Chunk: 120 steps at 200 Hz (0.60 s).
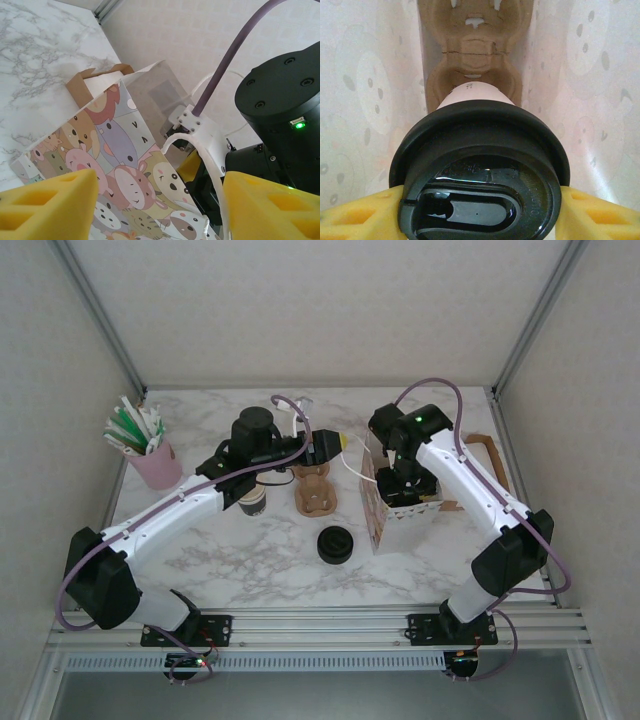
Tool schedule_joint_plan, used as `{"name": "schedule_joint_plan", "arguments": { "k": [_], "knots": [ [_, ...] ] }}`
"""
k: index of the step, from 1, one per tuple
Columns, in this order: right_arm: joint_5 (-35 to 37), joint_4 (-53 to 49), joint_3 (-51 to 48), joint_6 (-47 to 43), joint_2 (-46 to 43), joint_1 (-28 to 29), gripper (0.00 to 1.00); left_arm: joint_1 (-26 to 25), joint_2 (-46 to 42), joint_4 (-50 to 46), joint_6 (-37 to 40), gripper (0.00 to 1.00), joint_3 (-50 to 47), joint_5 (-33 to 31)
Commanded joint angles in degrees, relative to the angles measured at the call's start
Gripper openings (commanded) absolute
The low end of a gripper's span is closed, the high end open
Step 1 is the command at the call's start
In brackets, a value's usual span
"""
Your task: Pack the takeout coffee
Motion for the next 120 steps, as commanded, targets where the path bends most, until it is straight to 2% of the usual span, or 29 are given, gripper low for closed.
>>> {"name": "schedule_joint_plan", "arguments": {
  "k": [1, 25, 77, 120],
  "knots": [
    [-0.87, 0.17, -0.70, -0.64, -1.52, -0.26, 0.67, -0.46, -1.82, 0.02, 1.15, 0.74, 1.28, -1.23],
    [-0.96, 0.27, -0.62, -0.65, -1.45, -0.29, 0.67, -0.46, -2.22, -0.36, 1.54, 0.80, 1.35, -1.72],
    [-0.80, 0.81, -1.08, -0.73, -1.65, -0.34, 0.67, -0.46, -2.97, -0.44, 2.15, 0.99, 1.20, -1.98],
    [-0.88, 2.05, -1.55, -1.07, -1.87, -0.26, 0.66, -0.46, -3.19, -0.61, 2.16, 1.00, 1.35, -0.98]
  ]
}}
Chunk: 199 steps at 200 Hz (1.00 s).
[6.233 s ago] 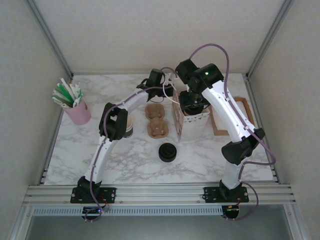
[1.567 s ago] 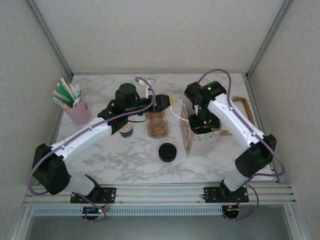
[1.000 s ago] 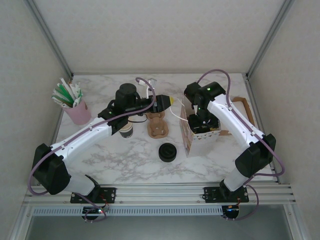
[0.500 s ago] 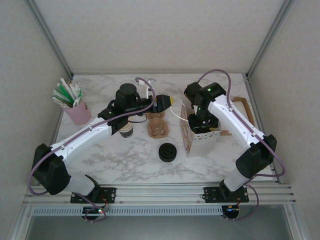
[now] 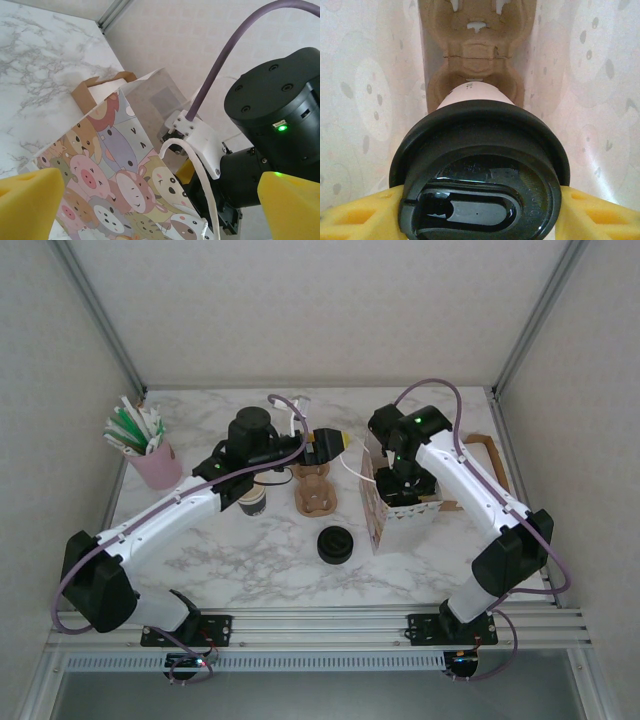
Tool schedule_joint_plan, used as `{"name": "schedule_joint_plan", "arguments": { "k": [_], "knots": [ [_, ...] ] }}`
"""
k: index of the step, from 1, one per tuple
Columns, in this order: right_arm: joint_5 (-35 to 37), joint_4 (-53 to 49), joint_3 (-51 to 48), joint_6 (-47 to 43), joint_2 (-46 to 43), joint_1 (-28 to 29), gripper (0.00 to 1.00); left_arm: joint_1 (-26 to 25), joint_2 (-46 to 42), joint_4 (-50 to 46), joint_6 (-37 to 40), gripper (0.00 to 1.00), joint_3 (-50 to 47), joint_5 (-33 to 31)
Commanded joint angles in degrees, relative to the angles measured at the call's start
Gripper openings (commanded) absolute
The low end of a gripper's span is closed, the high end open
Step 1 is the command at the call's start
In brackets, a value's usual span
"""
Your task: Pack the takeout coffee
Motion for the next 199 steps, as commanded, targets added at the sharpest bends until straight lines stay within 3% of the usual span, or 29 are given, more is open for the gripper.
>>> {"name": "schedule_joint_plan", "arguments": {
  "k": [1, 53, 83, 127, 199],
  "knots": [
    [-0.92, 0.51, -0.45, -0.95, -1.72, -0.26, 0.66, -0.42, -1.94, -0.16, 0.77, 1.00, 1.36, 0.60],
    [-1.24, 1.80, -1.42, -1.04, -2.07, -0.33, 0.66, -1.48, -0.93, -3.87, 2.80, 1.00, 4.26, 2.83],
    [-1.31, 2.03, -1.75, -1.08, -2.16, -0.30, 0.66, -3.03, 0.31, -10.61, 6.40, 0.99, 9.14, -0.32],
    [-1.17, 2.46, -2.22, -1.11, -2.25, -0.28, 0.66, -5.75, 3.19, -20.70, 11.48, 0.89, 16.25, -6.46],
    [-0.72, 1.26, -2.39, -0.49, -1.37, -0.38, 0.67, -5.95, 3.32, -24.02, 13.10, 0.88, 18.32, -10.75]
  ]
}}
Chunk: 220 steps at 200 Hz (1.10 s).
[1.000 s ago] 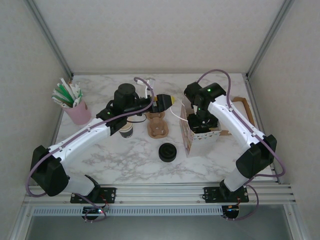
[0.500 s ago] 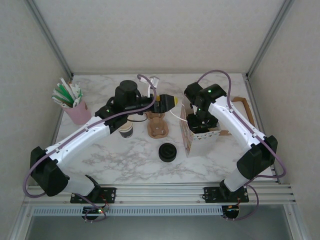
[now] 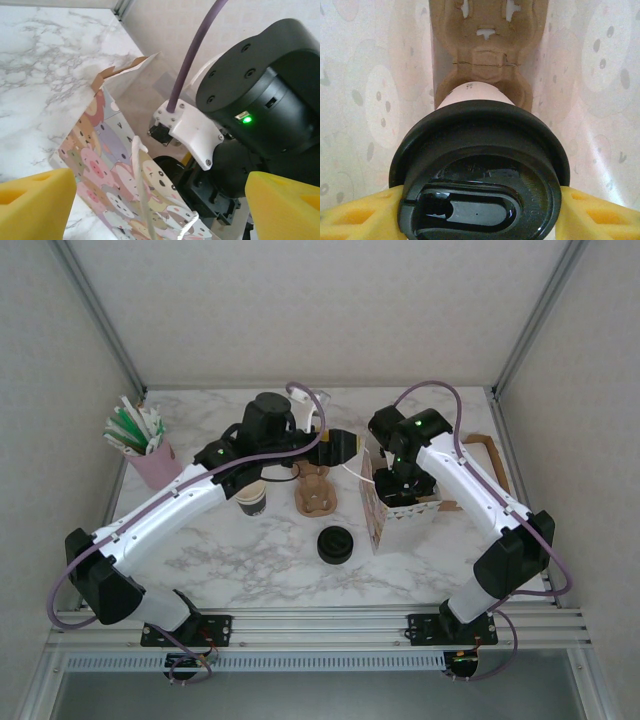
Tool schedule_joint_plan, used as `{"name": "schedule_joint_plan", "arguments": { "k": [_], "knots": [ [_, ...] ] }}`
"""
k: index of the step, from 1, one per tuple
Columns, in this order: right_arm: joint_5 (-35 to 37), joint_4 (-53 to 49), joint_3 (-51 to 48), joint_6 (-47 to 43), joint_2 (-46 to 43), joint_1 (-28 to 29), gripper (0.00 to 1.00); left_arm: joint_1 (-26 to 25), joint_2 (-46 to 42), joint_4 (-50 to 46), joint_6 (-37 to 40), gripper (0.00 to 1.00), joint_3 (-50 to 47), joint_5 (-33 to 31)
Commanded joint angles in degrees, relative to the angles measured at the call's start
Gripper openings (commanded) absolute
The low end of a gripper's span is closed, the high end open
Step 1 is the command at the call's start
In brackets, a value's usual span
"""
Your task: Pack the takeout coffee
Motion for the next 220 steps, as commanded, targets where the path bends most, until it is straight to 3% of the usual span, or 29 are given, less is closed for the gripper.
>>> {"name": "schedule_joint_plan", "arguments": {
  "k": [1, 220],
  "knots": [
    [0.36, -1.25, -0.78, 0.27, -0.45, -0.34, 0.67, -0.25, 0.14, -1.88, 1.90, 0.88, 2.28, -2.49],
    [0.37, -2.85, -1.10, 1.30, 0.29, -0.81, 0.67, -0.29, -0.26, -0.50, 1.51, 0.87, 1.19, -2.23]
  ]
}}
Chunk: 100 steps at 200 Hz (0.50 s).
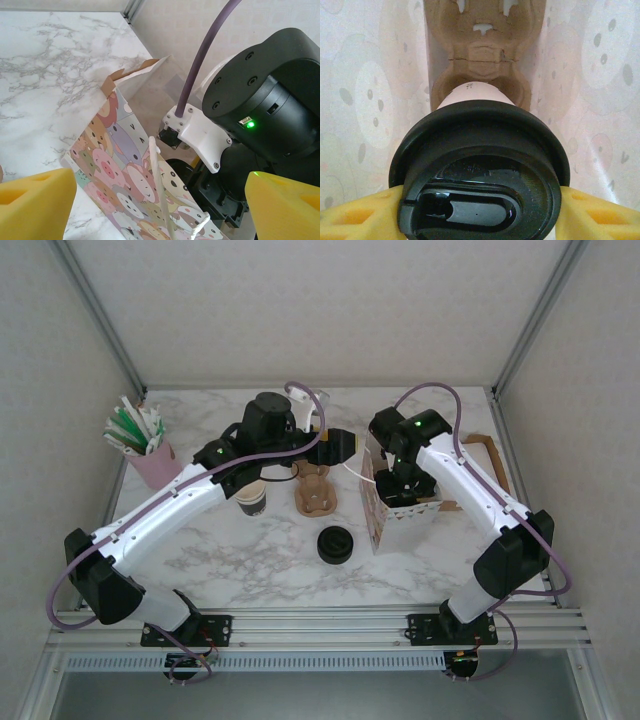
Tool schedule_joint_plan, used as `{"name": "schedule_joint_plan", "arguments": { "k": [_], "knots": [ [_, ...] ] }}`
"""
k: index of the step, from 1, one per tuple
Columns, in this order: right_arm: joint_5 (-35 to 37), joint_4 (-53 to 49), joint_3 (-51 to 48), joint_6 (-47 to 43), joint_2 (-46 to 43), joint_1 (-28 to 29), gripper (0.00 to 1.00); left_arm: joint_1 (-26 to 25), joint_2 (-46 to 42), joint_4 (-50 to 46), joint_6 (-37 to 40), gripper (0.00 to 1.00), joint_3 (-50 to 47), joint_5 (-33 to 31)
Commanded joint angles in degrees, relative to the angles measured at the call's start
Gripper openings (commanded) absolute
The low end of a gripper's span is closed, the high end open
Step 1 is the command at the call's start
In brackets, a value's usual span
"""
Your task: Pack the takeout coffee
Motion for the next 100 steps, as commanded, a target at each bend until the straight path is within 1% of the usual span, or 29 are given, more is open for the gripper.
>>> {"name": "schedule_joint_plan", "arguments": {
  "k": [1, 100],
  "knots": [
    [0.35, -2.51, -0.26, 1.15, 0.25, -0.48, 0.67, -0.29, -0.25, 0.34, 0.67, 0.87, 0.71, -0.53],
    [0.56, -3.03, -0.32, 1.20, 0.31, -0.63, 0.67, -0.23, -0.32, 0.71, 0.58, 0.87, 0.41, -0.68]
  ]
}}
